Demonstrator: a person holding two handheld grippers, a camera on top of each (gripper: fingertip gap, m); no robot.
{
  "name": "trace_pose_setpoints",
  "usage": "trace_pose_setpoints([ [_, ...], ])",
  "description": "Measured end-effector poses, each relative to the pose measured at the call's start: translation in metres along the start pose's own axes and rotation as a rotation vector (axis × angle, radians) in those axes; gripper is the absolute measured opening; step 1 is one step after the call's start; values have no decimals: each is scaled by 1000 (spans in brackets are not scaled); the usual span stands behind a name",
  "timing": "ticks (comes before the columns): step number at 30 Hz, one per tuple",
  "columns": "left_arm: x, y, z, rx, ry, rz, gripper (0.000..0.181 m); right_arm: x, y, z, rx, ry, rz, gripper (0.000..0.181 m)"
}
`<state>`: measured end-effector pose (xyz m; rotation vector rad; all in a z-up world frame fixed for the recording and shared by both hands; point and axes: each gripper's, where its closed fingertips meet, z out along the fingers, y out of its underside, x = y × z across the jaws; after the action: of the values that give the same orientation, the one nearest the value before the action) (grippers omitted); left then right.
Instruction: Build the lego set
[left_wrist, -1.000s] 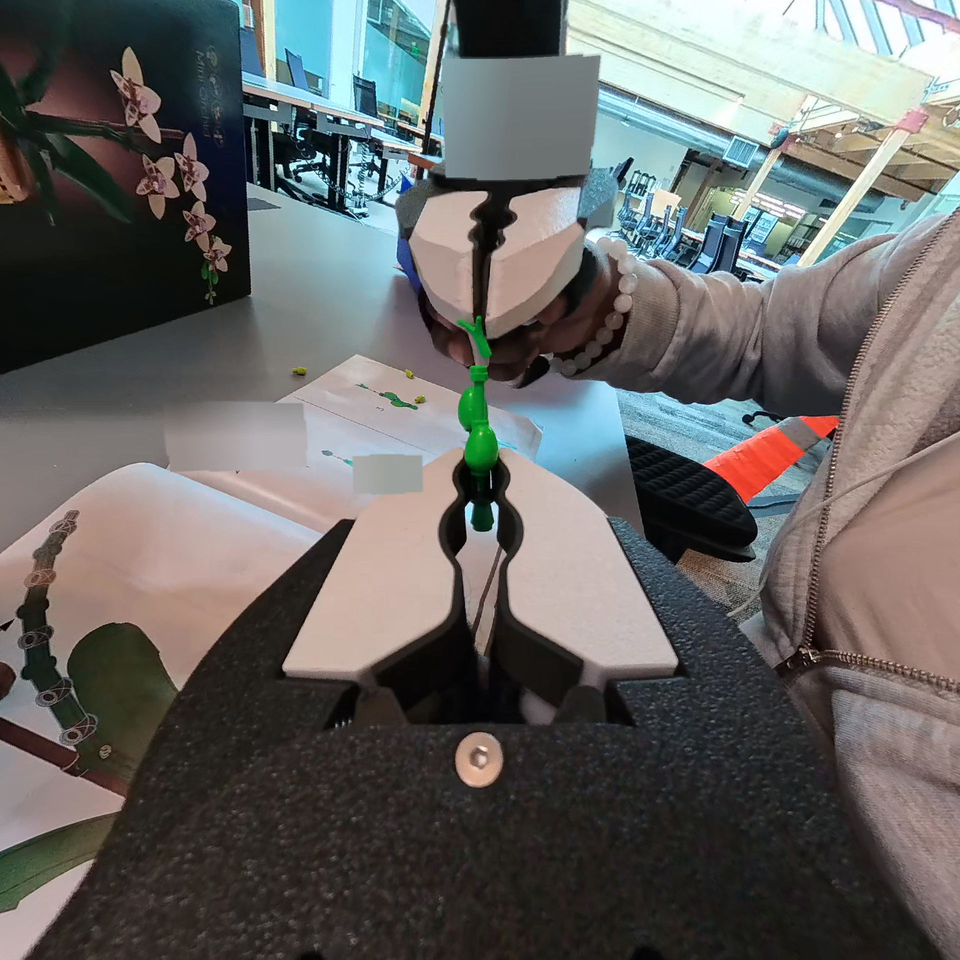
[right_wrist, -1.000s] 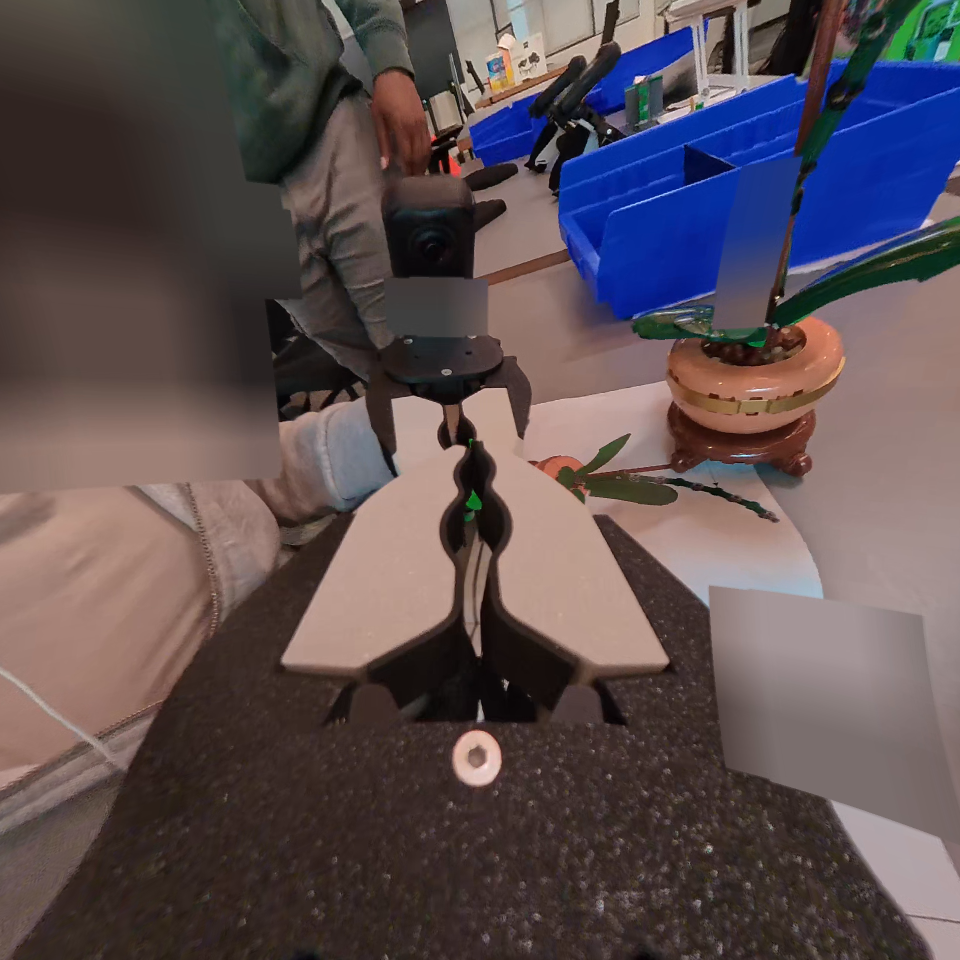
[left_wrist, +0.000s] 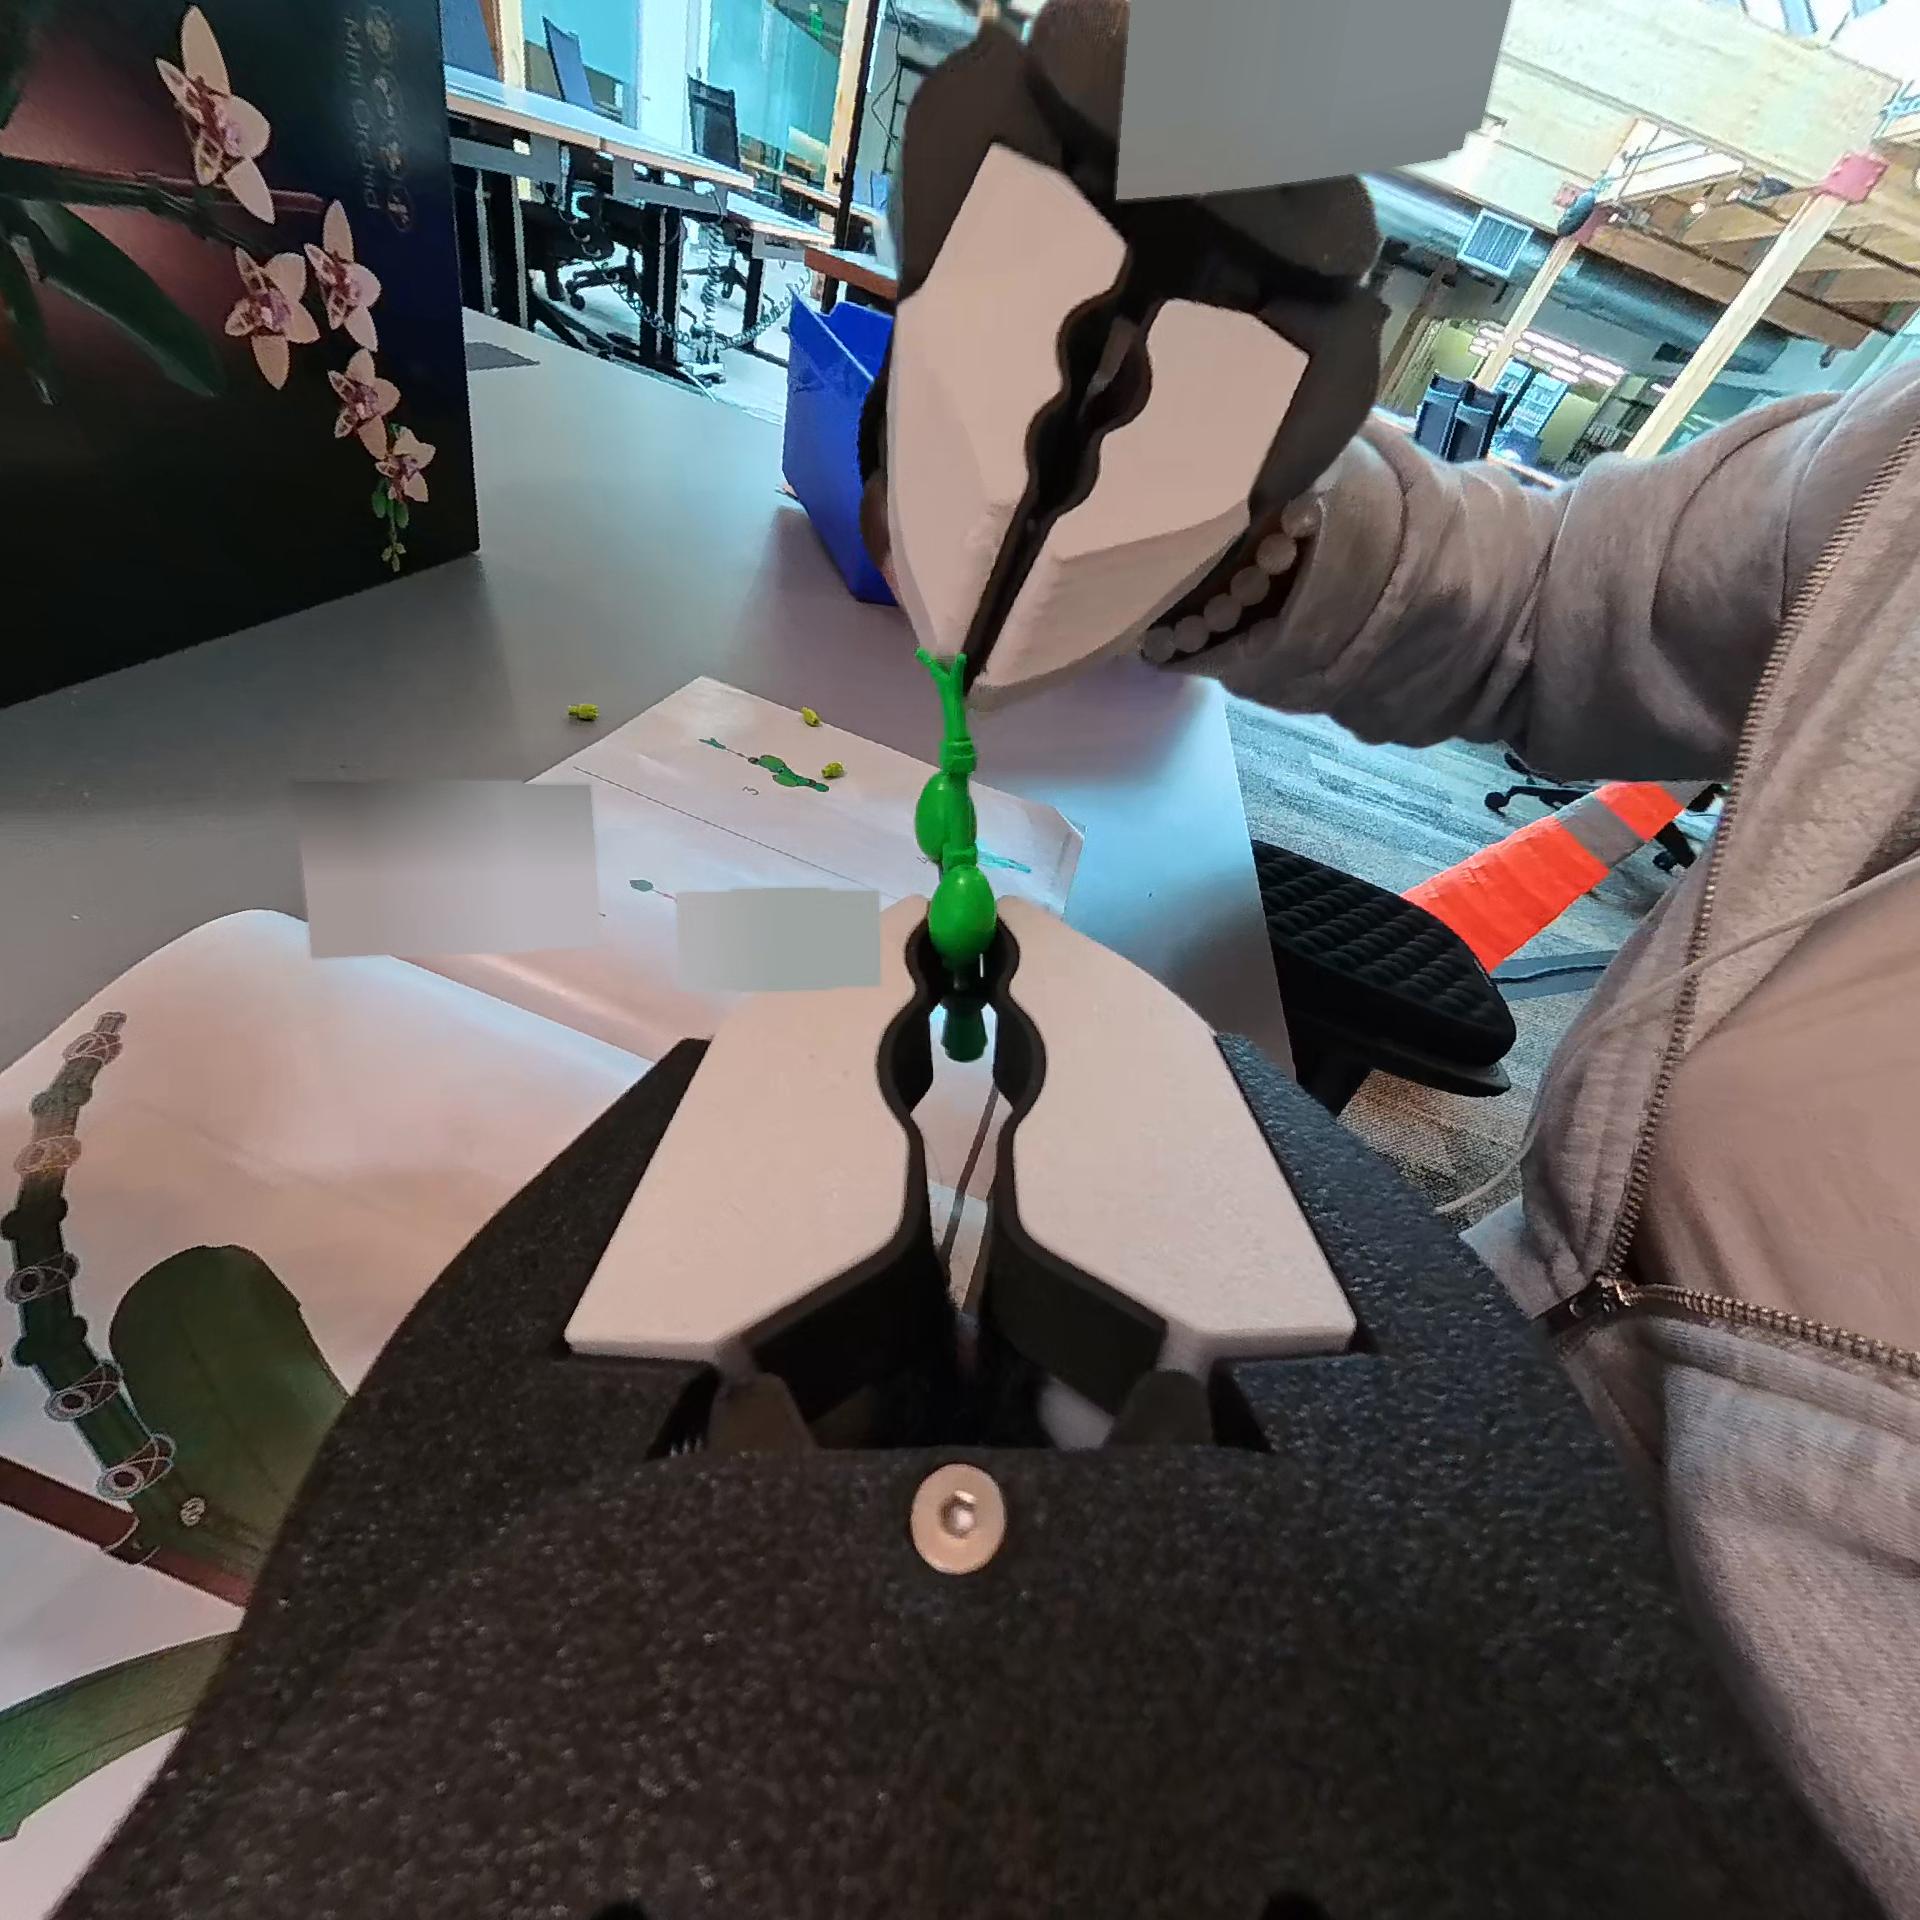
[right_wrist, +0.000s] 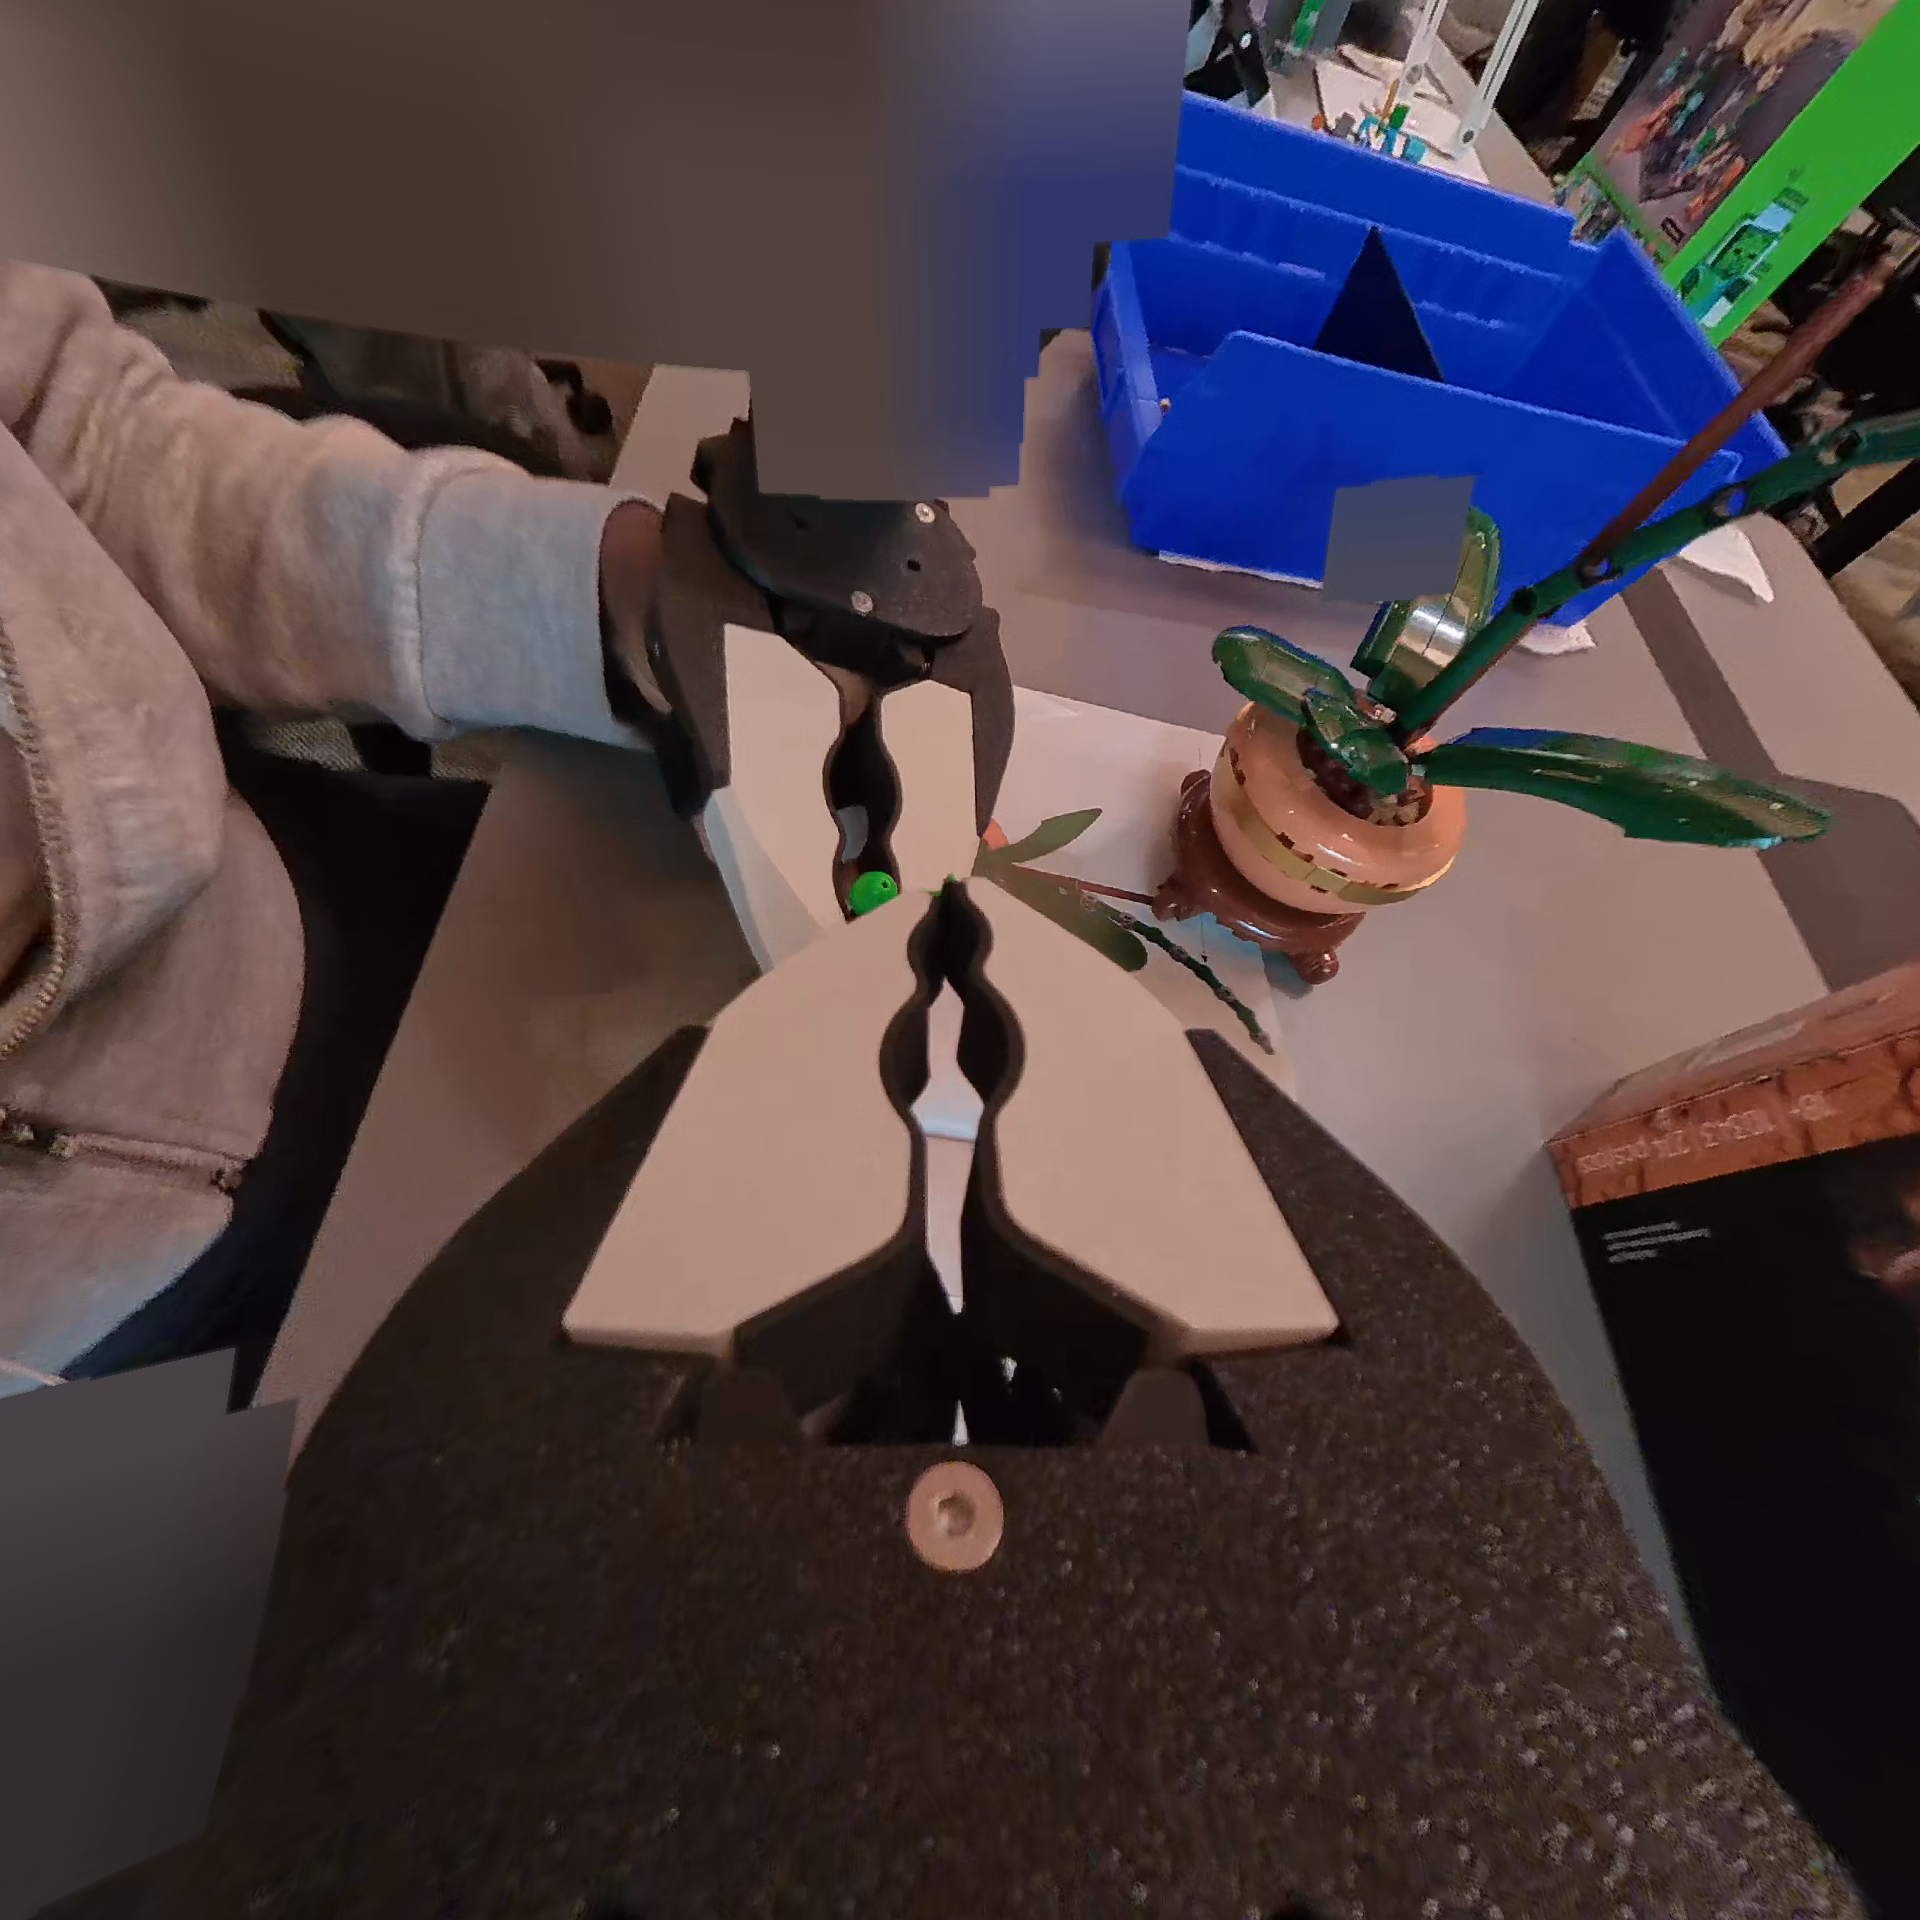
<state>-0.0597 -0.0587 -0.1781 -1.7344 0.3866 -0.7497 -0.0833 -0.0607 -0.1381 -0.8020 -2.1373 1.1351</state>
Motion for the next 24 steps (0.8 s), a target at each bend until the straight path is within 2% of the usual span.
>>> trace_pose_setpoints([
  [5, 1, 2, 1, -20, 13, -12, 5, -3, -2, -2, -91, 62, -315, 0],
  [7, 1, 3, 2, -21, 17, -15, 5, -4, -3, -2, -100, 67, -360, 0],
  [13, 4, 3, 2, -22, 23, 4, 5, -3, -3, -5, -74, 13, -255, 0],
  [24, 6, 3, 2, -27, 31, 14, 5, -5, 1, -3, -89, -15, -230, 0],
])
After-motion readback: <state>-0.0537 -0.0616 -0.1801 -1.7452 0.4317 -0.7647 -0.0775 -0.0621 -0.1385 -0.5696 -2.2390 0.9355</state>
